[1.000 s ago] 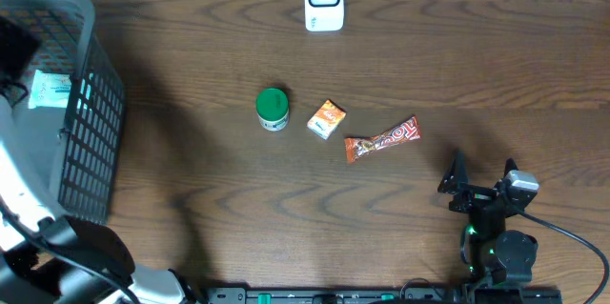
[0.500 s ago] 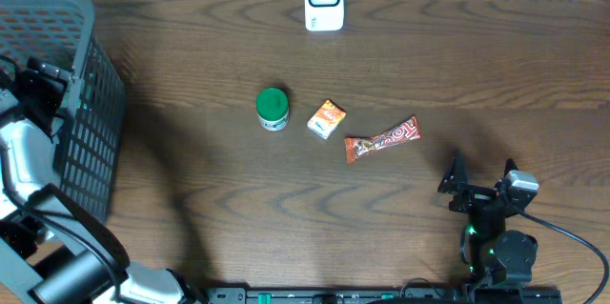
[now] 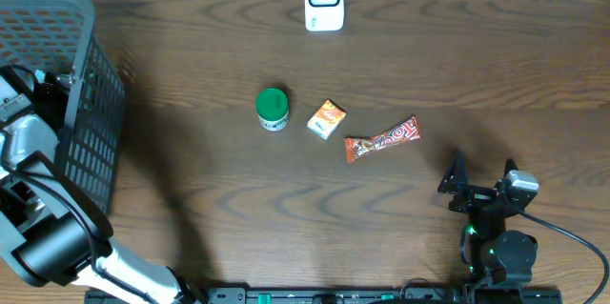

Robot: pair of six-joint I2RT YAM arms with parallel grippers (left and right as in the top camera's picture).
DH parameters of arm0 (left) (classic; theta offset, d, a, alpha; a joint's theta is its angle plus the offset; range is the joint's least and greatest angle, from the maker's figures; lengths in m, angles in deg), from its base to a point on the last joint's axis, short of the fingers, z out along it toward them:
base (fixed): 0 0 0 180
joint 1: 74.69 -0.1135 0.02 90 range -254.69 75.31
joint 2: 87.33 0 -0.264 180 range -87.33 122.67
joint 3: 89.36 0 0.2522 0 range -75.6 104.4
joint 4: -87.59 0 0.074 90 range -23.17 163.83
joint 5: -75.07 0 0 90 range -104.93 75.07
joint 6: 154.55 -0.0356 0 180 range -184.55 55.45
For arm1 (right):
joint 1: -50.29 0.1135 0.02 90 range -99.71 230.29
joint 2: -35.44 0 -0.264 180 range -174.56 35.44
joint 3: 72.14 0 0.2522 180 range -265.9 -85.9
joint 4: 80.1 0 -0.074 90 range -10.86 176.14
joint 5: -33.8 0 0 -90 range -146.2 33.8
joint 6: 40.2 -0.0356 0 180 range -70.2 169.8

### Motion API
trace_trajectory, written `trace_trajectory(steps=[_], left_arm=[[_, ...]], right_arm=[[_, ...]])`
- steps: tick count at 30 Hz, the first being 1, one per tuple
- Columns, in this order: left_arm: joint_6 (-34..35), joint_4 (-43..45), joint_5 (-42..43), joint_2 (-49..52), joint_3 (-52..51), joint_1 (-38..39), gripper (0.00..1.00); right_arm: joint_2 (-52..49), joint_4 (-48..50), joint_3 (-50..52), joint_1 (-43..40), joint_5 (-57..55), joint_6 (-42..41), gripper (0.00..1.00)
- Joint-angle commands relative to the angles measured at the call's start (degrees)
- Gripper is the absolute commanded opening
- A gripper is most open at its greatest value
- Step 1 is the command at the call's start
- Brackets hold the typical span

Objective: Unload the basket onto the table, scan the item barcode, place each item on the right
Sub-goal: 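Reach into the basket and grasp the green toilet-wipes pack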

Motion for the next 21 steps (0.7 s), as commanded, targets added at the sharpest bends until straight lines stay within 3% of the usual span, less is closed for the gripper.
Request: trace_trajectory(steps=[1,21], left_arm=[[0.7,0.5,0.3,1.0,-0.3,-0.1,0.98],[4.4,2.5,0.5,10.6,-0.3,-0.1,0.98]], right_arm=[[0.2,-0.1,0.1,0.8,-0.1,-0.1,0.99],[0.2,-0.1,0.1,0.8,-0.1,-0.1,0.99]])
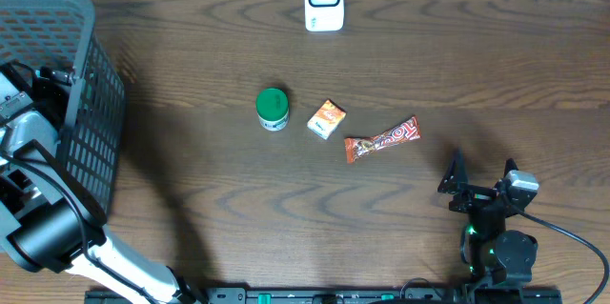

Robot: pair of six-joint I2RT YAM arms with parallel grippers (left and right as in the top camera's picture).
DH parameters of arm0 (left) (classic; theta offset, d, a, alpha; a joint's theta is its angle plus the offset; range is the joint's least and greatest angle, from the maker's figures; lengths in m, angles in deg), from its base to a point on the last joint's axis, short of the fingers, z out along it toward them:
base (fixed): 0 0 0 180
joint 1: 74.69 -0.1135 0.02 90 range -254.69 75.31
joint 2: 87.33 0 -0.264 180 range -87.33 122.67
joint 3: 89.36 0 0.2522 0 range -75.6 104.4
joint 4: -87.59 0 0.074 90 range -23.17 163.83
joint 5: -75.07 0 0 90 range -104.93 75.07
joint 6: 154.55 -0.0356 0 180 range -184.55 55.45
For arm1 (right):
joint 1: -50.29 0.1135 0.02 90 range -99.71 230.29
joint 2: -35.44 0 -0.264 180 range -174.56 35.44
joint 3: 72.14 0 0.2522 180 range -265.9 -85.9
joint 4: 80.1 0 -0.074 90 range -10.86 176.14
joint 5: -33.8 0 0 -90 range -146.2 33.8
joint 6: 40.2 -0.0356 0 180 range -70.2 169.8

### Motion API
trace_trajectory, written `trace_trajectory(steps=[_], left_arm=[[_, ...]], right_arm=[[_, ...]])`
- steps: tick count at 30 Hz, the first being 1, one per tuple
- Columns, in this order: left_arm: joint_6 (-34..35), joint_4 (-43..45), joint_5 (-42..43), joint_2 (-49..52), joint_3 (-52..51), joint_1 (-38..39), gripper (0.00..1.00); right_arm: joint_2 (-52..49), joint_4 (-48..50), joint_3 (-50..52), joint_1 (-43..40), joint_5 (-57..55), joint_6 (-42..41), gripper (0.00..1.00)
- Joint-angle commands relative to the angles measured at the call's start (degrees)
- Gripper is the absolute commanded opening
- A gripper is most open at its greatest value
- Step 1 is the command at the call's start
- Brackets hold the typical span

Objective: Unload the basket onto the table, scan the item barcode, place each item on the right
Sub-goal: 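Reach into the basket and grasp the green toilet-wipes pack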

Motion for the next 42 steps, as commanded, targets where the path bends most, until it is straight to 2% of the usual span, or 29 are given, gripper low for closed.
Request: trace_trajectory(steps=[1,4,7,9,14,24,25,26,27,31,37,42], left_arm=[[1.3,-3.4,0.0,5.5,-2.6,0.0,0.98],[-1.2,-4.4,0.0,5.6,-2.6,0.3,1.0],[-3.5,-4.3,0.0,5.6,-2.6,0.7,0.92],[-3.5,-4.3,0.0,5.7,-2.6,0.7,0.83],[-3.6,-4.6,0.0,6.6,-2.6,0.7,0.72],[-7.1,-4.5,1.8,13.9,-2.6,0.8,0.7],[-7.2,-4.5,2.0,14.1,-2.6,0.8,0.64],[-7.8,-4.6,2.6,14.3,-2.6,0.8,0.48],[-8.5,-4.5,3.6,14.3,-2.6,0.8,0.37],[-8.8,-4.7,7.7,14.0,-2.6,0.4,0.09],[-8.8,-8.4,9.0,9.2,-2.6,-2.1,0.07],[-8.8,-13.3,9.1,-2.6,-1.4,-6.0,0.07]], right_arm=[[0.2,-0.1,0.1,0.8,-0.1,-0.1,0.99],[0.2,-0.1,0.1,0.8,-0.1,-0.1,0.99],[0.2,-0.1,0.1,0.8,-0.1,-0.1,0.99],[0.2,-0.1,0.1,0.8,-0.1,-0.1,0.99],[0.2,-0.1,0.1,0.8,-0.1,-0.1,0.99],[0.2,-0.1,0.1,0.8,-0.1,-0.1,0.99],[0.2,-0.1,0.1,0.8,-0.1,-0.1,0.99],[0.2,-0.1,0.1,0.8,-0.1,-0.1,0.99],[0.2,-0.1,0.1,0.8,-0.1,-0.1,0.99],[0.2,-0.1,0.1,0.8,-0.1,-0.1,0.99],[0.2,-0.1,0.1,0.8,-0.1,-0.1,0.99],[0.2,-0.1,0.1,0.8,-0.1,-0.1,0.99]])
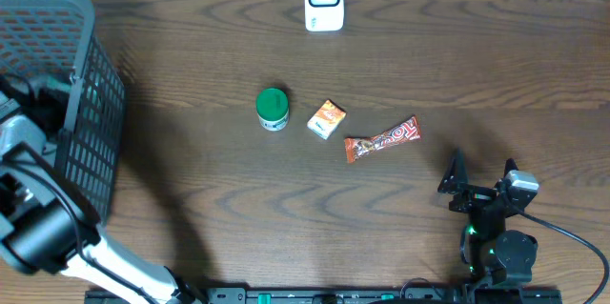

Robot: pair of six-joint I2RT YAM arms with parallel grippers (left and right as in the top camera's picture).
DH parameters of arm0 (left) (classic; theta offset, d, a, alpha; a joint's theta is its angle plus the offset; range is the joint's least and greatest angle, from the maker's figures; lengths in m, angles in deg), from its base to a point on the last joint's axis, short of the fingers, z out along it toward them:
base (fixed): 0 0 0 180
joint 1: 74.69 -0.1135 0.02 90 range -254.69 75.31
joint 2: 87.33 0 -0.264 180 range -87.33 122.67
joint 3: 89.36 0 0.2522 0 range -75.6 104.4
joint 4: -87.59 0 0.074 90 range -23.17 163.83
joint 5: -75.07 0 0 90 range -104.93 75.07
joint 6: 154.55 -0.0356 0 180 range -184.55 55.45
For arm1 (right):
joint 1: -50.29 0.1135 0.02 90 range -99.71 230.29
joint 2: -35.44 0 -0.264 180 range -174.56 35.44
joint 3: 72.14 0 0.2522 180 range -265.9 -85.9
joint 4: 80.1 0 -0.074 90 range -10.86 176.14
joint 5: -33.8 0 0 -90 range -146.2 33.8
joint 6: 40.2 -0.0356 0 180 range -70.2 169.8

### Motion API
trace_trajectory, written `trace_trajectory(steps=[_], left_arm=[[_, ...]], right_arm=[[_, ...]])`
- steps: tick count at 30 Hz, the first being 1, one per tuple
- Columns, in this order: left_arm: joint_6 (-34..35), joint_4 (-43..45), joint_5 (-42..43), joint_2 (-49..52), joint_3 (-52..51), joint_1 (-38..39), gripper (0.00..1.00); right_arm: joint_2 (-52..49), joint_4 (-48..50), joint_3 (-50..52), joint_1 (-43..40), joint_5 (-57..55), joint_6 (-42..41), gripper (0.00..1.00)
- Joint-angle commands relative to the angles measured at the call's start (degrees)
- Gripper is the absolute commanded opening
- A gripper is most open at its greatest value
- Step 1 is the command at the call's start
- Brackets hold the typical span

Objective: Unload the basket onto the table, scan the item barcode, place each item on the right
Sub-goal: 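Reach into the basket and grasp the green toilet-wipes pack, then carry the wipes pack past the scanner and release it on the table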

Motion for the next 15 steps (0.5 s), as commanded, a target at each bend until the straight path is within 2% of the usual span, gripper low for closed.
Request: trace_trajectory(steps=[1,10,15], left_arm=[[-0.9,-3.9,-1.9,-5.9,-2.4,-3.0,0.07],[-0.4,-5.0,-1.3,-34.7,-2.3,-4.3,0.07],[3.8,-4.0,7.9,-48.9,-2.3,0.4,0.07]], right_arm=[[0.2,-0.1,0.1,0.8,-0.1,-0.1,0.99],[0.2,-0.1,0.1,0.8,-0.1,-0.1,0.99],[0.2,-0.1,0.1,0.8,-0.1,-0.1,0.99]])
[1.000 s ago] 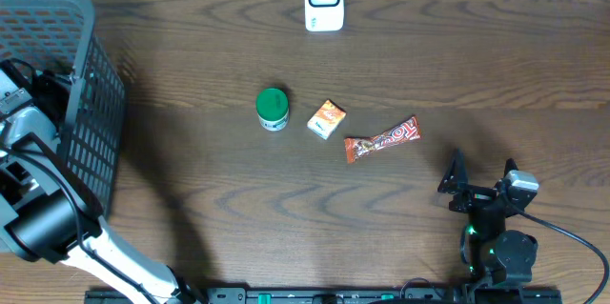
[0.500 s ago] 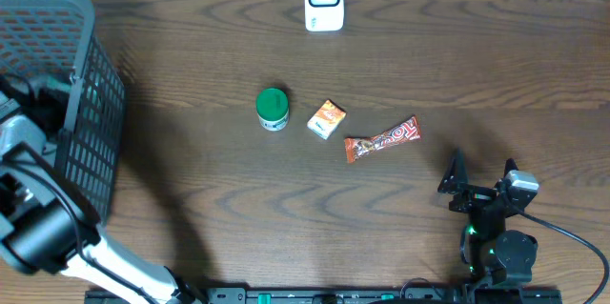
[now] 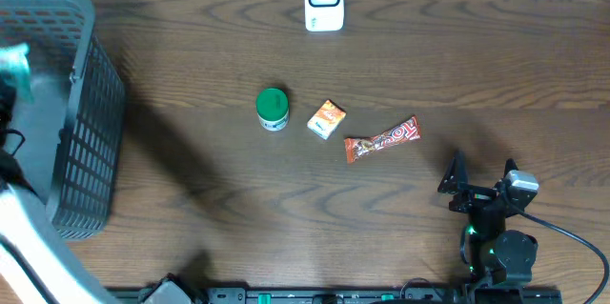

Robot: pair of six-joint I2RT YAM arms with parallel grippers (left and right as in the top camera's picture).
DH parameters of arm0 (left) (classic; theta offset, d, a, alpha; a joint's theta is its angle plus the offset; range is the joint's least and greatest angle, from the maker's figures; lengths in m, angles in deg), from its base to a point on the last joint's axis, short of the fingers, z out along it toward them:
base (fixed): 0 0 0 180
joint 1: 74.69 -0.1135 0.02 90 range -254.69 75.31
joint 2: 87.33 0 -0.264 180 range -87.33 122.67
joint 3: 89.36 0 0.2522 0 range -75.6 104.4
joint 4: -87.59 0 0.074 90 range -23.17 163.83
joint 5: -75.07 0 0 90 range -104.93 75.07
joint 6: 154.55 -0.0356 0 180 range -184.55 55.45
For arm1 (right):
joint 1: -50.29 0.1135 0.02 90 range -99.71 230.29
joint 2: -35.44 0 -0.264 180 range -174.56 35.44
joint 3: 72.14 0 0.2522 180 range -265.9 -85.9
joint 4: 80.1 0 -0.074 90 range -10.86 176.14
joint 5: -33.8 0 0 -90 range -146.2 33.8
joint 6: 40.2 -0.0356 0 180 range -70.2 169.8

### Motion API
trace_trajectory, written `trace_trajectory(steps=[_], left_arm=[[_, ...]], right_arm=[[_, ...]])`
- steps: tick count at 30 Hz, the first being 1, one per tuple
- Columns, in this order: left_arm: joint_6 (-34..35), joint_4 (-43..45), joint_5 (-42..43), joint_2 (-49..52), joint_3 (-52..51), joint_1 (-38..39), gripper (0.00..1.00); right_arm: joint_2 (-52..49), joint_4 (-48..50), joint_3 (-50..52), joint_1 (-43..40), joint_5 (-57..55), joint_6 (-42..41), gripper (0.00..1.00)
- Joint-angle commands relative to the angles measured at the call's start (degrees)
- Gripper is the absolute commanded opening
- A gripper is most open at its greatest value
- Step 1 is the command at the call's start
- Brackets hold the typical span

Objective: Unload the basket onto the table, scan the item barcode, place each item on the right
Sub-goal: 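Carry the wipes pack past the scanner and release it on the table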

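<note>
Three items lie mid-table: a green-lidded jar (image 3: 273, 109), a small orange box (image 3: 327, 119) and a brown candy bar (image 3: 382, 139). The white scanner stands at the far edge. My right gripper (image 3: 481, 178) rests near the front right, fingers apart and empty, a little below the candy bar. My left arm (image 3: 24, 247) runs along the left edge into the black basket (image 3: 91, 142). A blurred teal object (image 3: 15, 58) shows inside the basket near the arm's end. The left fingers are too blurred to make out.
The tall mesh basket fills the left side of the table and walls in the left arm. A black cable (image 3: 572, 242) trails from the right arm's base at the front right.
The left arm has shifted toward the left edge, and its wrist no longer covers the basket's inside. A blurred teal object now shows in the basket. The right arm and table items are unmoved.
The left wrist stayed inside the basket through all earlier moments, shifting only slightly. Now it sits farther left with a teal object showing beside it. The jar, box, candy bar, scanner and right gripper kept their places throughout.
</note>
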Motion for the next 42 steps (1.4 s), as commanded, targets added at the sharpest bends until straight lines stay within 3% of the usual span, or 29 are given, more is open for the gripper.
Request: trace_trajectory(steps=[1,5,9,14,18,28,39,42], left_arm=[[2.8,0.4,9.6,-6.9,0.7,4.7,0.07],[2.1,0.7,13.2,-11.7,0.7,18.8,0.07],[-3.0,0.5,7.7,-10.1,0.7,38.4,0.07],[-8.7,0.2,-14.8,-1.3,0.7,61.2,0.08],[-9.8,1.2,-34.1,8.6,0.7,72.3,0.08],[-22.1,12.7,-60.5,33.2,0.7,85.2,0.08],[-48.2,24.9,-60.7,44.5,0.7,90.1,0.07],[-52.4,26.3,-60.6,45.6,0.7,91.1,0.07]], right_arm=[[0.2,-0.1,0.1,0.8,-0.1,-0.1,0.99],[0.2,-0.1,0.1,0.8,-0.1,-0.1,0.99],[0.2,-0.1,0.1,0.8,-0.1,-0.1,0.99],[0.2,-0.1,0.1,0.8,-0.1,-0.1,0.99],[0.2,-0.1,0.1,0.8,-0.1,-0.1,0.99],[0.2,-0.1,0.1,0.8,-0.1,-0.1,0.99],[0.2,-0.1,0.1,0.8,-0.1,-0.1,0.99],[0.2,-0.1,0.1,0.8,-0.1,-0.1,0.99]])
